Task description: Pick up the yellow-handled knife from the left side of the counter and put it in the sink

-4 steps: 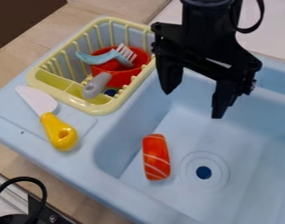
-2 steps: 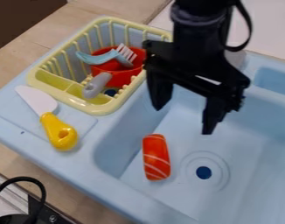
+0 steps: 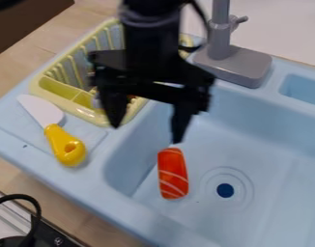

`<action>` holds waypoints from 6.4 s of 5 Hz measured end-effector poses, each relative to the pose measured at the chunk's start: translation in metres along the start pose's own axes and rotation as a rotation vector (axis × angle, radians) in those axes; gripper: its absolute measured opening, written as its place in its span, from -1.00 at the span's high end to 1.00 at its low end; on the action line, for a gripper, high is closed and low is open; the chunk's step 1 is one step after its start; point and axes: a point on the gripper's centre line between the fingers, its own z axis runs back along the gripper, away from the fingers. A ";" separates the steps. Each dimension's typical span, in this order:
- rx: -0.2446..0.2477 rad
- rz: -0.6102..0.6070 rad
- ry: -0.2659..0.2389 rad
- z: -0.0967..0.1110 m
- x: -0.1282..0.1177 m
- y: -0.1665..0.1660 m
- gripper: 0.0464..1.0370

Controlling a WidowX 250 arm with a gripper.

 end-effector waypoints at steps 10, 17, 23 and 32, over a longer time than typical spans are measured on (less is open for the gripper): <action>-0.029 0.778 -0.086 -0.032 -0.010 0.076 -0.86; -0.003 0.690 0.022 0.025 -0.048 0.065 0.43; -0.096 0.255 -0.091 0.001 0.004 -0.089 0.43; -0.148 0.957 0.021 -0.078 0.044 -0.126 0.43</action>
